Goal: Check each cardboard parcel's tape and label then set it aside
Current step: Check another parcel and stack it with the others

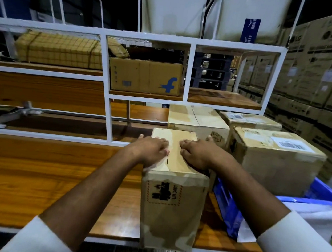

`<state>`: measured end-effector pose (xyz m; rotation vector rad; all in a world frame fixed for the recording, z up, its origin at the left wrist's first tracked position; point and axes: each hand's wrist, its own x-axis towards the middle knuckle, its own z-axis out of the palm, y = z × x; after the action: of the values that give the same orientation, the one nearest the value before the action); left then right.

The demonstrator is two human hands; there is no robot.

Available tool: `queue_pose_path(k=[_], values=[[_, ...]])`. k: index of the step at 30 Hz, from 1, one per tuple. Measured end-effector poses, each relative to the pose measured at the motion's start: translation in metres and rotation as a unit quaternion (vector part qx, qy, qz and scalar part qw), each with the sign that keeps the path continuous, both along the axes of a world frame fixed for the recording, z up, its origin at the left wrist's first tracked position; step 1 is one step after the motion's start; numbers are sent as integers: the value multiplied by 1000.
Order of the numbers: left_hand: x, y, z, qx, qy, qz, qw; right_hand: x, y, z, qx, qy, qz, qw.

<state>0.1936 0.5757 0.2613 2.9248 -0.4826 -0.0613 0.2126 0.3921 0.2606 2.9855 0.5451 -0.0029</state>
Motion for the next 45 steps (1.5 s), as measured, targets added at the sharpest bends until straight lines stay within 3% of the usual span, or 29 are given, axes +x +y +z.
queue_pose_path(k=[6,11,16,20,23,27,29,35,40,45], values=[[-13,10,-23,-91,11,-6,996,-20,-10,-13,65,-7,6,998],[-24,0,-7,-2,-46,-4,999,-19,-6,-6,24,-24,15,999],[-47,-10,-25,-15,-53,-37,998,-42,2,-26,91,-28,59,994],[-45,-7,-24,-45,-54,-29,997,-43,0,-19,85,-26,47,995],[-52,2,-31,-68,-102,3,992,-53,-13,-19,72,-60,23,995],[-65,9,-57,-168,-123,51,977,-71,-25,-32,146,-52,13,988],[-62,7,-58,-173,-136,58,974,-68,-21,-27,125,-51,8,991],[-69,-11,-59,-110,-201,14,973,-86,3,-33,97,-62,66,991],[-73,-3,-67,-134,-216,-11,967,-85,-16,-39,80,-94,67,990],[-78,14,-89,-230,-244,-75,939,-110,-38,-46,103,-112,48,987]])
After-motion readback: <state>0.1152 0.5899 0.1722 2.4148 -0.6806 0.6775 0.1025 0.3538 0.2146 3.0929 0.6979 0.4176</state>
